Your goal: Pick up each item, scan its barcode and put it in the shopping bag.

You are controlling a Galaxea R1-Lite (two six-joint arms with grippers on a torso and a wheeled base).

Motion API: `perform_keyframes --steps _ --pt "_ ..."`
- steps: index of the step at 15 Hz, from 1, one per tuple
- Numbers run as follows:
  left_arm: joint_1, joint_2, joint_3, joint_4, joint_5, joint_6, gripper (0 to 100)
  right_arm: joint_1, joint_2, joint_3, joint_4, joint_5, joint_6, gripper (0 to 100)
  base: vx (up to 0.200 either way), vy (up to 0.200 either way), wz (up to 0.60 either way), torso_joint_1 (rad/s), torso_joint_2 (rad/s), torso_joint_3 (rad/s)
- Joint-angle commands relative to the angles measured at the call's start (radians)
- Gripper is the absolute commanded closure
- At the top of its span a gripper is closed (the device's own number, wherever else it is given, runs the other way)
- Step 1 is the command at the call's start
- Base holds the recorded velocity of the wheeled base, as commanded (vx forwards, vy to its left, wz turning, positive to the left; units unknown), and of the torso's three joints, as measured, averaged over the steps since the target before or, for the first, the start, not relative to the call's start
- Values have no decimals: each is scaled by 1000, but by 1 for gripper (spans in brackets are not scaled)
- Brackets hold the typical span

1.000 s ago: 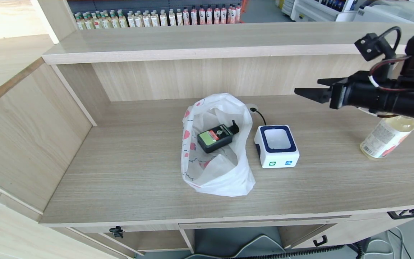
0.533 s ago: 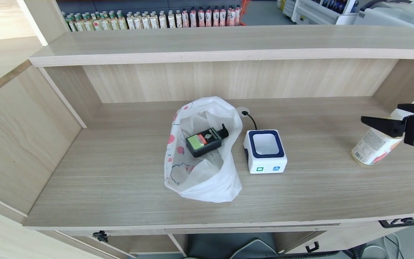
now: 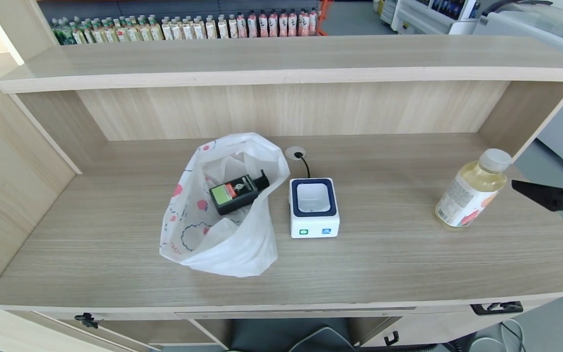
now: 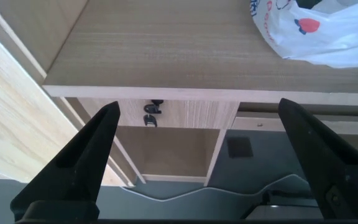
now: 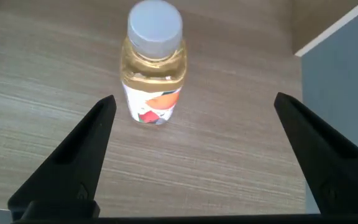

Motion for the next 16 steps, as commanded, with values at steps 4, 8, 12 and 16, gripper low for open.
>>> perform_keyframes --steps 4,8,12,16 --pt "1 0 0 -1 1 -1 0 5 -53 72 43 5 3 0 0 -200 0 4 2 6" --pt "1 0 0 1 1 0 0 29 -108 94 122 7 6 0 0 -200 0 4 5 4" --pt "1 0 0 -1 1 -3 0 59 -103 98 119 13 17 0 0 -200 0 2 4 1" --pt "1 0 0 -1 1 -6 0 190 -114 140 118 36 115 0 0 0 0 0 0 0"
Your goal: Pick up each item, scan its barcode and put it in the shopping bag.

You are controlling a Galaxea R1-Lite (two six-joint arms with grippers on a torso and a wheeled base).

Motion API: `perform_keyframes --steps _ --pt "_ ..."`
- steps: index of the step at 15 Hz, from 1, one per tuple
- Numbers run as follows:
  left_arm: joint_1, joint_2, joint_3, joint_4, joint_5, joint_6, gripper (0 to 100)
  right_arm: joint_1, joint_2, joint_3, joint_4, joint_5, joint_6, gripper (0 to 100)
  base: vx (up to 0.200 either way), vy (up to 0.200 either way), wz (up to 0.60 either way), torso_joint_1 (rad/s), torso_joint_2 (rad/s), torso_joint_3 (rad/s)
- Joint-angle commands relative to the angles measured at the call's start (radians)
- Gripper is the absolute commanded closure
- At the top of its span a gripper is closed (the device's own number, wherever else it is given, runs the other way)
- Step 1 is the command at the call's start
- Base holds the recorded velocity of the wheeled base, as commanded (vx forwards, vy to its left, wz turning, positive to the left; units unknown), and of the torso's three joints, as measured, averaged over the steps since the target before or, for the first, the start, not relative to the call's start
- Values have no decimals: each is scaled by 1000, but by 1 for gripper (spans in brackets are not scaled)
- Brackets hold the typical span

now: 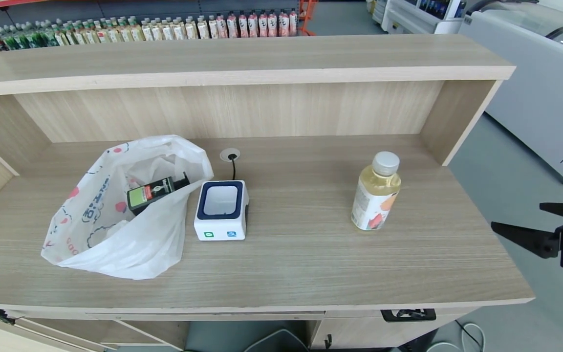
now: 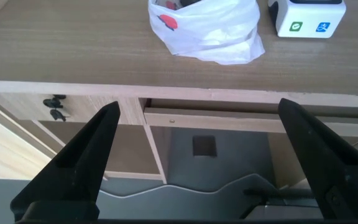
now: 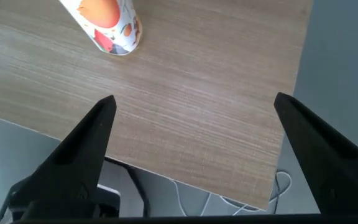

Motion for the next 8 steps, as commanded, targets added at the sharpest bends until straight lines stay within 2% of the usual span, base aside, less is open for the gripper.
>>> perform_keyframes --steps 1,6,8 --pt "0 0 0 -1 1 -1 0 45 -2 31 -3 35 10 0 0 0 0 0 0 0" --pt "0 0 0 -1 -1 -1 0 70 32 56 -15 61 11 0 0 0 0 0 0 0" --pt "0 0 0 -1 1 -1 0 76 90 74 -102 63 22 0 0 0 0 0 0 0"
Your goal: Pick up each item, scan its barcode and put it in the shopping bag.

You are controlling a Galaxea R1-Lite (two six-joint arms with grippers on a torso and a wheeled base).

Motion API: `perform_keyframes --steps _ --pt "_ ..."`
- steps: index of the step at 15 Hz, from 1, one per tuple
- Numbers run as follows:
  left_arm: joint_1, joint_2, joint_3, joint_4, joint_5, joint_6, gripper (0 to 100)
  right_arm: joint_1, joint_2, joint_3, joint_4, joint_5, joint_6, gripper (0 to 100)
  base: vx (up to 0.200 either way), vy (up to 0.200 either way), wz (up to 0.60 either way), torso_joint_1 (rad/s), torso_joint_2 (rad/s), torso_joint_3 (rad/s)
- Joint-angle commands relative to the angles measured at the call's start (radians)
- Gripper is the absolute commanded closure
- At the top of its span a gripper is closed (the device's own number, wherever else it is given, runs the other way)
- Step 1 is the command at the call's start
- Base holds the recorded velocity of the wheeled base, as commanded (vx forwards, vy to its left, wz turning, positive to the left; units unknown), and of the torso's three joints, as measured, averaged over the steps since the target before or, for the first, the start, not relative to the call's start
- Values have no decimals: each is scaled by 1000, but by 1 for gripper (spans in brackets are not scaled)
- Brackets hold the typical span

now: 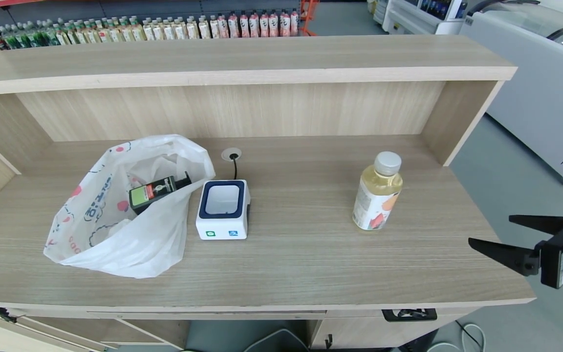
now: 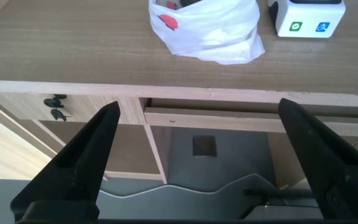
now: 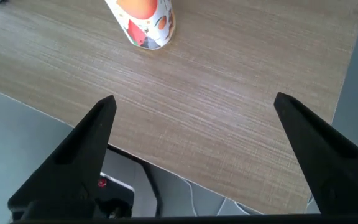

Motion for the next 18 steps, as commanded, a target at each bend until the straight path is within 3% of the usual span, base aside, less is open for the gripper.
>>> perform_keyframes --steps 1,5,7,10,11,14,18 --pt "0 0 0 0 -1 0 0 27 106 20 -111 1 9 0 0 0 0 0 0 0" --pt "0 0 0 0 1 0 0 150 265 32 -355 -1 23 0 0 0 0 0 0 0" --pt "0 0 0 0 1 0 0 216 301 45 -413 -1 35 0 0 0 0 0 0 0" --pt "0 0 0 0 1 0 0 245 362 65 -525 -18 26 0 0 0 0 0 0 0" --pt "0 0 0 0 1 0 0 270 419 86 -644 -58 26 0 0 0 0 0 0 0" --pt "0 0 0 0 1 0 0 287 502 94 -779 -105 25 0 0 0 0 0 0 0" --pt "0 0 0 0 -1 0 0 305 565 86 -865 -105 42 0 0 0 0 0 0 0"
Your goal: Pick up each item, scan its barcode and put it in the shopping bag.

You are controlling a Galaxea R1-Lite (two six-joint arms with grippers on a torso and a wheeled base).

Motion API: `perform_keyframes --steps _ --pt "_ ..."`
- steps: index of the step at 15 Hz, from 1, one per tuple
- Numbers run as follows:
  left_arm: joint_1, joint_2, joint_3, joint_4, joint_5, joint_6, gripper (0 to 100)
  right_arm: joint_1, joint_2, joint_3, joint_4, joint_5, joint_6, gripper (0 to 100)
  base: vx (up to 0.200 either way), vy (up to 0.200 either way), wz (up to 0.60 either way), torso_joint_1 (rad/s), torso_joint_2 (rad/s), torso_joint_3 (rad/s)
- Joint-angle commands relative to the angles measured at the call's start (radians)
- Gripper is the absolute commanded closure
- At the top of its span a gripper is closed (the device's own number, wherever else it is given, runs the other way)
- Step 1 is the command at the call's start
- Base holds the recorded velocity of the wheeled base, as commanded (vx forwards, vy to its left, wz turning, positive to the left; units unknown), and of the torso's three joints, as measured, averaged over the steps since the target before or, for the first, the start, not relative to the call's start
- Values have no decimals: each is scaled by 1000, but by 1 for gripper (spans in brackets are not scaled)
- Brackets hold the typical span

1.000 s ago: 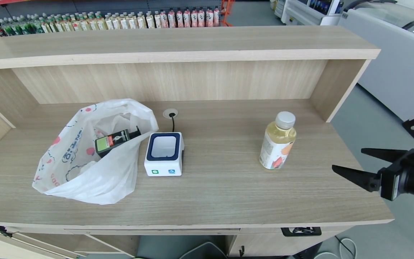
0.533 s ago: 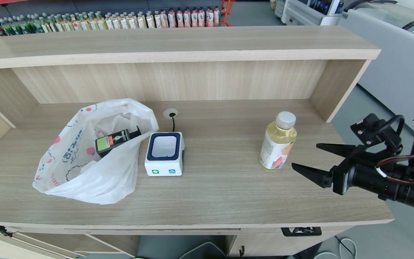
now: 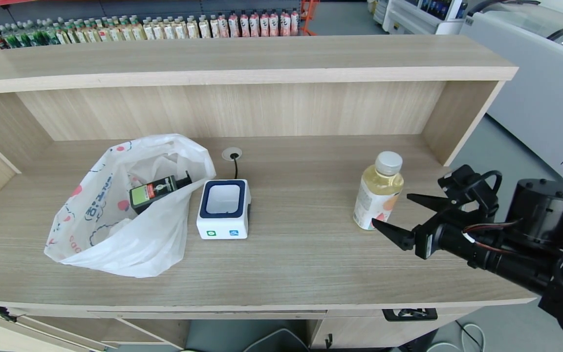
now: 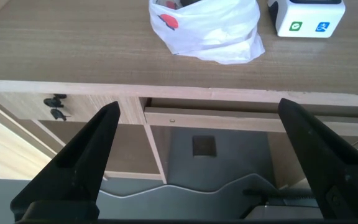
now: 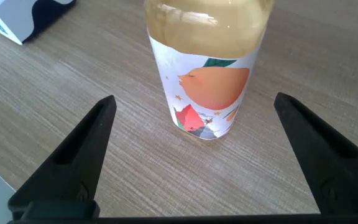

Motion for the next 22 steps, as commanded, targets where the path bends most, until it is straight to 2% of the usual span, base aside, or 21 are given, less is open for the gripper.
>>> perform_keyframes --steps 1,11,18,20,21,22 --pt "0 0 0 0 1 0 0 22 58 -3 -23 0 14 0 0 0 0 0 0 0" --pt "0 0 0 0 1 0 0 48 193 -170 -36 0 30 0 0 0 0 0 0 0" --pt "0 0 0 0 1 0 0 42 233 -204 -71 8 31 0 0 0 0 0 0 0" --pt "0 0 0 0 1 0 0 43 253 -208 -117 28 62 0 0 0 0 0 0 0" --pt "0 0 0 0 1 0 0 43 262 -211 -140 48 74 100 0 0 0 0 0 0" --pt "0 0 0 0 1 0 0 42 267 -217 -141 60 71 100 0 0 0 0 0 0"
